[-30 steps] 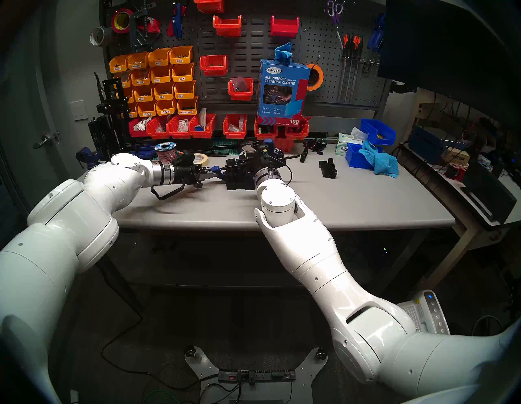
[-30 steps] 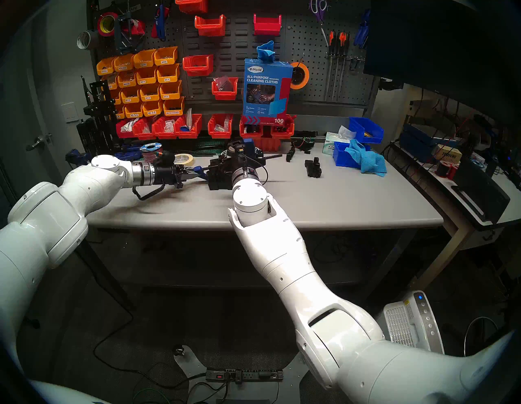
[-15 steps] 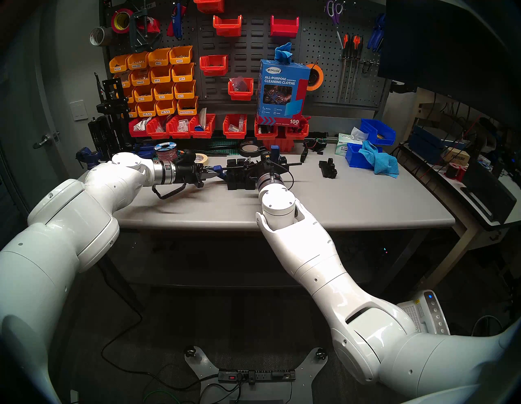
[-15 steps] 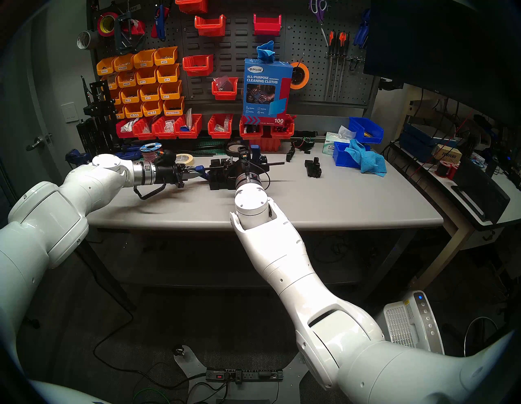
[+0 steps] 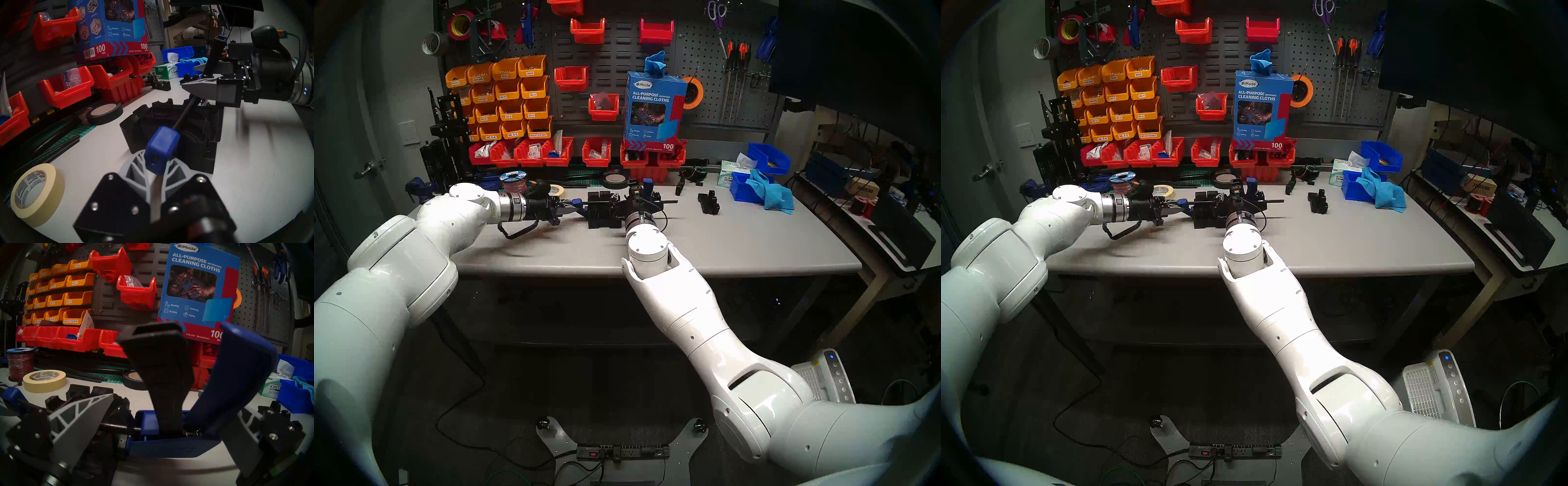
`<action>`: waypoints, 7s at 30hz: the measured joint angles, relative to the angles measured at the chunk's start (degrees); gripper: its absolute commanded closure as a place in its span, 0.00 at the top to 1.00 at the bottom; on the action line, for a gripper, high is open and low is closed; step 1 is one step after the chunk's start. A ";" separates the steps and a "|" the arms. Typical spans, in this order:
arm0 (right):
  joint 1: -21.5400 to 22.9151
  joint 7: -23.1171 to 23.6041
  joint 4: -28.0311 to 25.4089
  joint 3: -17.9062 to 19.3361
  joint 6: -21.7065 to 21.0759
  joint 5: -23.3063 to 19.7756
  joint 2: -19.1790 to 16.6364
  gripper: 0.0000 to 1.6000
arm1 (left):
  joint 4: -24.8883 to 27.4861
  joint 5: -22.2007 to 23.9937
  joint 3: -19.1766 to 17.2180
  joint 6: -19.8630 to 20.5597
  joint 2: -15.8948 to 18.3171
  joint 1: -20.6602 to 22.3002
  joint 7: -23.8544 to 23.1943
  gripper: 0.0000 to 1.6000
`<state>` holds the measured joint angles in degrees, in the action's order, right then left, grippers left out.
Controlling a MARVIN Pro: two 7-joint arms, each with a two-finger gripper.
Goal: Clamp the two 3D printed pieces together with the clamp
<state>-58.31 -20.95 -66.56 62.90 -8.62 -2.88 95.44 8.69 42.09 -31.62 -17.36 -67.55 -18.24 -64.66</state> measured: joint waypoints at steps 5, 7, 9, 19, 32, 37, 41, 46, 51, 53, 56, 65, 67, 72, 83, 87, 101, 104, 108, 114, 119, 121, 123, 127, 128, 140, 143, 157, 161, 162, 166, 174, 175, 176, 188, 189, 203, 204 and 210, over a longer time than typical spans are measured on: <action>0.18 -1.02 0.08 0.59 0.10 0.09 -0.09 0.00 | -0.13 -0.02 -0.06 -0.08 0.13 0.00 0.09 0.00; 0.19 -1.14 0.11 0.62 0.12 0.02 -0.02 0.00 | -0.13 -0.02 -0.06 -0.10 0.13 0.00 0.12 0.00; 0.20 -1.22 0.14 0.63 0.13 -0.02 0.03 0.00 | -0.13 -0.04 -0.06 -0.12 0.12 0.00 0.14 0.00; 0.25 -1.58 0.23 0.70 0.16 -0.36 0.30 0.00 | -0.13 -0.08 -0.07 -0.19 0.12 0.00 0.18 0.00; 0.45 -2.50 0.44 0.70 0.16 -1.04 0.84 0.00 | -0.15 -0.16 -0.10 -0.23 0.13 0.00 0.25 0.00; 0.53 -2.84 0.54 0.69 0.14 -1.25 1.04 0.00 | -0.16 -0.17 -0.10 -0.24 0.13 0.00 0.28 0.00; 0.60 -3.23 0.66 0.66 0.14 -1.42 1.26 0.00 | -0.18 -0.18 -0.11 -0.24 0.15 0.00 0.31 0.00; 0.68 -3.72 0.81 0.62 0.13 -1.63 1.57 0.00 | -0.22 -0.20 -0.13 -0.24 0.19 0.00 0.35 0.00; 0.77 -4.26 0.97 0.54 0.11 -1.87 1.96 0.00 | -0.27 -0.21 -0.15 -0.24 0.27 0.00 0.39 0.00; 0.80 -4.44 1.03 0.52 0.11 -1.93 2.08 0.00 | -0.29 -0.21 -0.16 -0.24 0.29 0.01 0.40 0.00; 0.84 -4.73 1.10 0.49 0.10 -2.03 2.29 0.00 | -0.31 -0.22 -0.17 -0.24 0.34 0.01 0.41 0.00; 0.94 -5.70 1.20 0.34 -0.04 -2.43 2.88 0.00 | -0.39 -0.23 -0.20 -0.22 0.47 0.01 0.45 0.00; 0.98 -5.92 1.20 0.29 -0.12 -2.55 3.02 0.00 | -0.41 -0.23 -0.22 -0.21 0.51 0.01 0.46 0.00; 1.11 -6.35 1.20 0.15 -0.40 -2.85 3.27 0.05 | -0.46 -0.23 -0.24 -0.19 0.59 0.01 0.49 0.00; 1.34 -6.53 1.30 -0.93 -1.05 -3.90 4.29 1.00 | -0.45 -0.25 -0.29 -0.11 0.57 0.02 0.50 0.00; 1.45 -6.80 1.30 -0.97 -1.22 -4.25 4.45 1.00 | -0.47 -0.27 -0.30 -0.06 0.61 0.02 0.50 0.00; 1.80 -7.72 1.33 -0.98 -1.70 -5.24 4.73 1.00 | -0.47 -0.27 -0.37 0.14 0.60 0.02 0.49 0.00; 1.89 -7.89 1.35 -0.98 -1.80 -5.47 4.79 1.00 | -0.47 -0.27 -0.39 0.20 0.60 0.02 0.48 0.00; 2.05 -8.12 1.36 -0.97 -1.97 -5.79 4.85 1.00 | -0.46 -0.27 -0.42 0.28 0.60 0.02 0.48 0.00; 2.35 -8.39 1.37 -0.92 -2.28 -6.39 4.93 1.00 | -0.45 -0.27 -0.46 0.40 0.60 0.02 0.48 0.00; 2.59 -8.56 1.36 -0.84 -2.55 -6.93 4.98 1.00 | -0.44 -0.27 -0.49 0.48 0.59 0.02 0.47 0.00; 2.75 -8.62 1.36 -0.80 -2.68 -7.21 4.99 1.00 | -0.44 -0.27 -0.51 0.52 0.59 0.02 0.47 0.00; 2.91 -8.65 1.35 -0.75 -2.80 -7.47 4.99 1.00 | -0.44 -0.27 -0.52 0.57 0.59 0.02 0.47 0.00; 3.27 -8.66 1.29 -0.67 -2.96 -8.02 5.01 1.00 | -0.44 -0.28 -0.54 0.69 0.59 0.02 0.48 0.00; 3.40 -8.66 1.26 -0.65 -2.97 -8.23 5.03 1.00 | -0.45 -0.29 -0.55 0.73 0.60 0.01 0.48 0.00; 4.50 -8.65 1.05 -0.51 -2.80 -9.76 5.19 1.00 | -0.47 -0.33 -0.56 1.08 0.56 -0.03 0.50 0.00; 4.76 -8.65 1.03 -0.48 -2.78 -10.05 5.22 1.00 | -0.47 -0.34 -0.57 1.18 0.54 -0.04 0.50 0.00; 5.65 -8.63 0.99 -0.44 -2.74 -10.98 5.34 1.00 | -0.45 -0.39 -0.58 1.60 0.44 -0.08 0.50 0.00; 5.82 -8.63 0.99 -0.43 -2.74 -11.18 5.36 1.00 | -0.45 -0.39 -0.59 1.72 0.43 -0.08 0.50 0.00; 5.87 -8.63 0.99 -0.43 -2.74 -11.23 5.36 1.00 | -0.45 -0.39 -0.59 1.75 0.42 -0.08 0.50 0.00; 6.06 -8.63 1.00 -0.43 -2.74 -11.45 5.38 1.00 | -0.44 -0.41 -0.59 1.88 0.40 -0.08 0.50 0.00; 6.38 -8.63 1.02 -0.43 -2.72 -11.77 5.40 1.00 | -0.44 -0.43 -0.60 2.12 0.34 -0.09 0.49 0.00; 6.42 -8.63 1.03 -0.43 -2.72 -11.82 5.40 1.00 | -0.43 -0.43 -0.60 2.16 0.33 -0.09 0.49 0.00; 6.46 -8.63 1.03 -0.43 -2.72 -11.87 5.41 1.00 | -0.43 -0.43 -0.60 2.19 0.33 -0.09 0.49 0.00; 6.83 -8.63 1.06 -0.43 -2.71 -12.30 5.42 1.00 | -0.43 -0.45 -0.62 2.53 0.25 -0.08 0.48 0.00; 6.87 -8.63 1.07 -0.43 -2.71 -12.34 5.42 1.00 | -0.43 -0.45 -0.62 2.57 0.24 -0.08 0.48 0.00; 7.21 -8.63 1.08 -0.44 -2.69 -12.79 5.42 1.00 | -0.42 -0.47 -0.64 2.94 0.15 -0.07 0.48 0.00; 7.23 -8.63 1.08 -0.44 -2.69 -12.81 5.42 1.00 | -0.42 -0.47 -0.64 2.96 0.15 -0.07 0.47 0.00; 7.36 -8.63 1.10 -0.44 -2.68 -13.01 5.43 1.00 | -0.42 -0.47 -0.65 3.10 0.13 -0.07 0.47 0.00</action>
<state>-50.95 -29.59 -65.46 62.45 -11.31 -15.89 100.87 8.27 41.62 -32.27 -14.26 -67.42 -18.31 -64.19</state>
